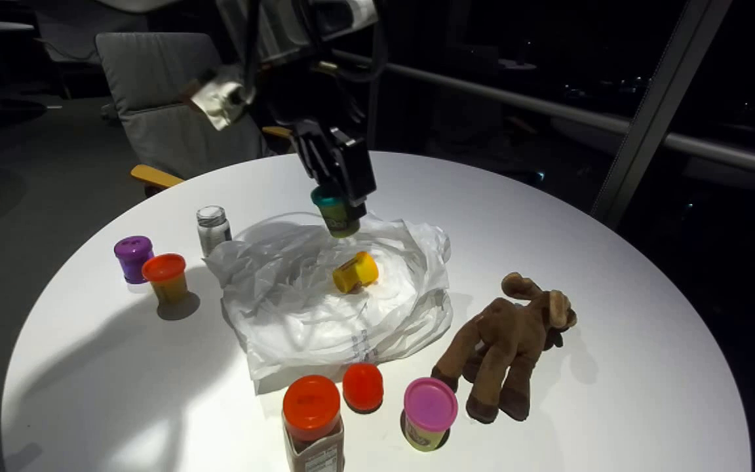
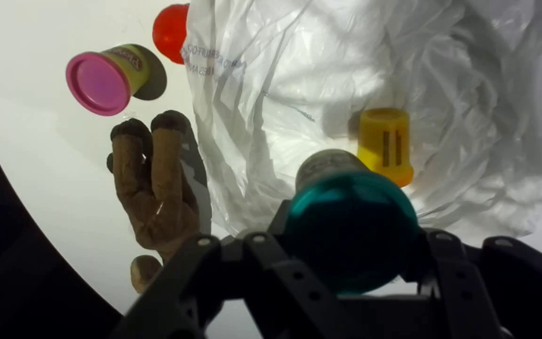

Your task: Pick up all the objects from the table and put them in the plastic bag.

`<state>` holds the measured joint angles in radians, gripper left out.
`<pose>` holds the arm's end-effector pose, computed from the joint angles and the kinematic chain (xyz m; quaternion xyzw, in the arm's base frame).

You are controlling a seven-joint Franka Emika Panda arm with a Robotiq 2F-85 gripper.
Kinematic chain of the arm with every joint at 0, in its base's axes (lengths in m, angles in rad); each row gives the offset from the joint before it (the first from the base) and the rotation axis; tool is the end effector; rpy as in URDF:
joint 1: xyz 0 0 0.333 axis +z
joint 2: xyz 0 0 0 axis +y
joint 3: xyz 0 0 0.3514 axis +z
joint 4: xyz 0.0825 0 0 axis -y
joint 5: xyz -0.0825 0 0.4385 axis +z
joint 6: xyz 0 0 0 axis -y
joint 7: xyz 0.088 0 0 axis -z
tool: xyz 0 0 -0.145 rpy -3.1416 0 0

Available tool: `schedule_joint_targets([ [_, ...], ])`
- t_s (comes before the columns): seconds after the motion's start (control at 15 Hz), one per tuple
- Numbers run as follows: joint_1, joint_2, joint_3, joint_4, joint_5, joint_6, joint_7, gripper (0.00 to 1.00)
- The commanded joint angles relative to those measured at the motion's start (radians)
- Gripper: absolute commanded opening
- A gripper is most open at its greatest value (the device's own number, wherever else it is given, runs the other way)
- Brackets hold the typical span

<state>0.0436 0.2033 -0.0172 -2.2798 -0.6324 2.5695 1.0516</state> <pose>0.5861 0.0126 0.2279 0.9518 -0.2440 0.1279 0.1346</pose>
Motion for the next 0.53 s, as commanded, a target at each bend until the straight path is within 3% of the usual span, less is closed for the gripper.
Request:
schedule_joint_targets([
  [0.0, 0.005, 0.190, -0.052, 0.145, 0.064, 0.042, -0.001, 0.22],
  [0.4, 0.029, 0.386, -0.116, 0.256, 0.258, 0.103, -0.034, 0.22],
  [0.47, 0.027, 0.387, -0.117, 0.257, 0.291, 0.113, -0.049, 0.71],
])
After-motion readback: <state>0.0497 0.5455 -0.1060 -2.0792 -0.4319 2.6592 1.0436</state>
